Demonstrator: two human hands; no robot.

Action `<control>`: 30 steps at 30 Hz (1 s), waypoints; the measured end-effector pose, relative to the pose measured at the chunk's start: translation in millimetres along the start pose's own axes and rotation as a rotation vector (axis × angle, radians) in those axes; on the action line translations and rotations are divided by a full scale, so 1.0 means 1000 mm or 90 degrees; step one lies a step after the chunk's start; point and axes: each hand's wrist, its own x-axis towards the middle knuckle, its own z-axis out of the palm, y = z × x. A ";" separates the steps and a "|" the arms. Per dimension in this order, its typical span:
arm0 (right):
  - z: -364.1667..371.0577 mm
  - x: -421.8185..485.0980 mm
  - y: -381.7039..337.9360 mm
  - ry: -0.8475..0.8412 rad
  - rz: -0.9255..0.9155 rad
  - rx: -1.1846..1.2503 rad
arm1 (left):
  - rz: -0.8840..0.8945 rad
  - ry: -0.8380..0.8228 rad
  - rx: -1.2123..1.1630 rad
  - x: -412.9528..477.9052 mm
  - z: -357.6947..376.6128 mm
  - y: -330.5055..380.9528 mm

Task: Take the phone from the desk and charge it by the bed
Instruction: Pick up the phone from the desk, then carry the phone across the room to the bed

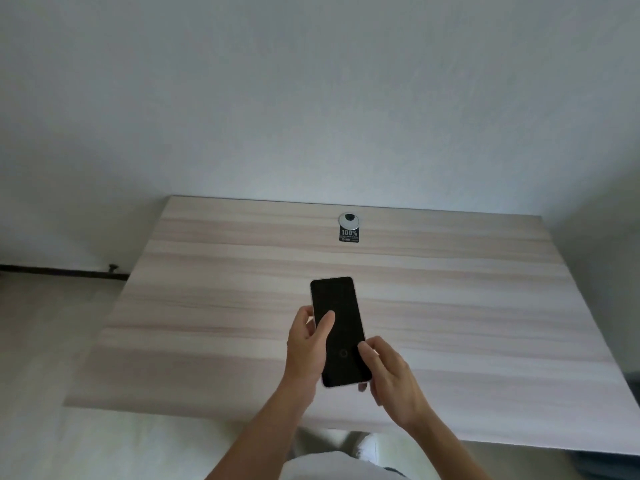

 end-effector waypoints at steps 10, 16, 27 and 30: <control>0.021 -0.011 -0.006 0.031 -0.013 0.090 | 0.016 -0.045 -0.019 -0.001 -0.017 0.007; 0.042 -0.013 0.002 0.028 -0.024 0.067 | 0.067 -0.040 0.047 0.000 -0.040 0.001; 0.066 0.014 -0.014 -0.206 -0.062 0.046 | 0.081 0.190 -0.018 -0.027 -0.079 0.000; 0.063 0.021 -0.021 -0.290 -0.075 0.000 | 0.090 0.283 -0.071 -0.045 -0.078 -0.003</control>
